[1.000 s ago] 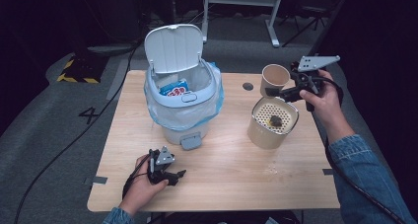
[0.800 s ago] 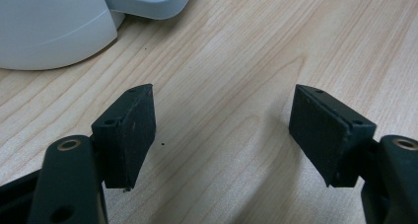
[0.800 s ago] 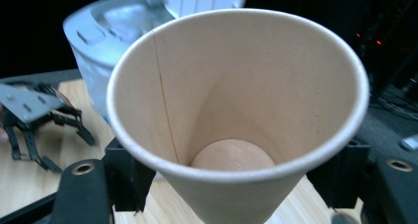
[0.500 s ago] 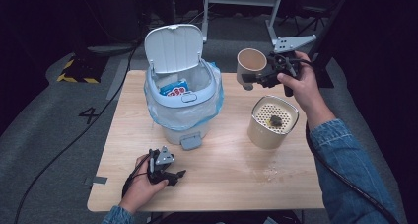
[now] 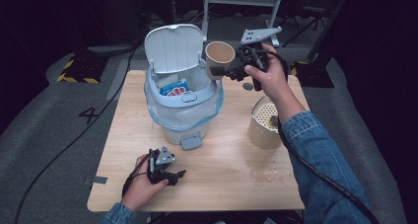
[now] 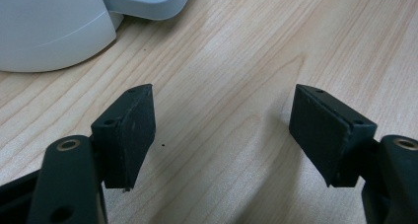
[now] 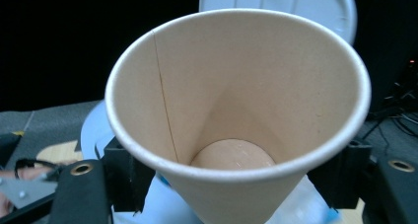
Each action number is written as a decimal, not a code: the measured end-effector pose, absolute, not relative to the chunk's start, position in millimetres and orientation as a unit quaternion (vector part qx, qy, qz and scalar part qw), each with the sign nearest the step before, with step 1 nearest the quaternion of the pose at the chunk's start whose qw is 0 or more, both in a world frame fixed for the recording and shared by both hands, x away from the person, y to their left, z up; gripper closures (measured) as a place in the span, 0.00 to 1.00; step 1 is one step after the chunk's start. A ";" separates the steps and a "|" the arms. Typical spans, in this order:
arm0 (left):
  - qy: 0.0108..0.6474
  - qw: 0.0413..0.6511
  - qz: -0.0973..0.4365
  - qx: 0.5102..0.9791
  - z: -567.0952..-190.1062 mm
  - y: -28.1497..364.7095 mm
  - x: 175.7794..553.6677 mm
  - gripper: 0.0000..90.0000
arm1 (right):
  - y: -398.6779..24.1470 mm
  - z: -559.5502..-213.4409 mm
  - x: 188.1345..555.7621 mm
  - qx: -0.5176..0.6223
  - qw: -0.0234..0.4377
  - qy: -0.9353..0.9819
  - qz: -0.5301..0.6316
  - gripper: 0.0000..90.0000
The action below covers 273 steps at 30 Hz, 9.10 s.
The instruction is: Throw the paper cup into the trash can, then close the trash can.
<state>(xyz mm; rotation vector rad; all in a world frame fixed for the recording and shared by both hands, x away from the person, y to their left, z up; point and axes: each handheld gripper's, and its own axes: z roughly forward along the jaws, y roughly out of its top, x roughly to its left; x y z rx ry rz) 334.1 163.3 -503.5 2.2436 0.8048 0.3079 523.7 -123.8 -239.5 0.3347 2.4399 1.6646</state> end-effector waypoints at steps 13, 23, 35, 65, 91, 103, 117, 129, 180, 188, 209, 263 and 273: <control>0.312 0.361 0.119 0.871 -503.4 162.9 334.6 0.29 | -73.2 -255.8 526.3 0.114 0.071 0.831 0.540 0.32; 0.310 0.361 0.119 0.872 -503.4 162.9 335.0 0.28 | -54.7 -266.9 525.4 0.128 0.059 0.863 0.485 0.26; 0.309 0.361 0.118 0.872 -503.6 162.7 335.4 0.28 | -57.9 -260.3 517.9 0.111 0.096 0.850 0.506 0.17; 0.313 0.363 0.117 0.870 -503.8 162.5 335.2 0.28 | -219.9 -233.5 473.0 0.151 0.137 0.844 0.496 0.21; 0.313 0.362 0.118 0.870 -503.8 162.5 335.8 0.28 | -353.6 -282.3 437.8 0.257 0.160 0.818 0.489 0.22; 0.324 0.361 0.122 0.866 -503.0 164.1 334.7 0.32 | -382.3 -350.4 409.8 0.313 0.153 0.827 0.441 0.26; 0.341 0.362 0.116 0.860 -484.4 177.8 331.0 0.35 | -385.7 -447.5 393.8 0.343 0.142 0.845 0.384 0.23; 0.365 0.352 0.109 0.855 -481.7 183.1 328.7 0.37 | -377.8 -500.0 384.1 0.374 0.166 0.843 0.350 0.19; 0.360 0.482 0.244 0.761 -252.9 236.3 411.5 0.35 | -378.5 -504.3 381.4 0.381 0.169 0.832 0.366 0.17; 0.394 0.483 0.264 0.736 -245.8 244.6 441.2 0.34 | -378.4 -504.3 381.4 0.380 0.170 0.832 0.366 0.17; 0.374 0.488 0.275 0.739 -238.7 229.7 478.2 0.44 | -378.5 -504.4 381.4 0.380 0.170 0.832 0.366 0.17; 0.325 0.427 0.207 0.818 -269.3 151.2 442.4 0.51 | -378.3 -504.3 381.3 0.380 0.169 0.832 0.367 0.17; 0.309 0.472 0.186 0.804 -259.8 158.0 428.2 0.36 | -378.4 -504.3 381.4 0.380 0.169 0.832 0.366 0.17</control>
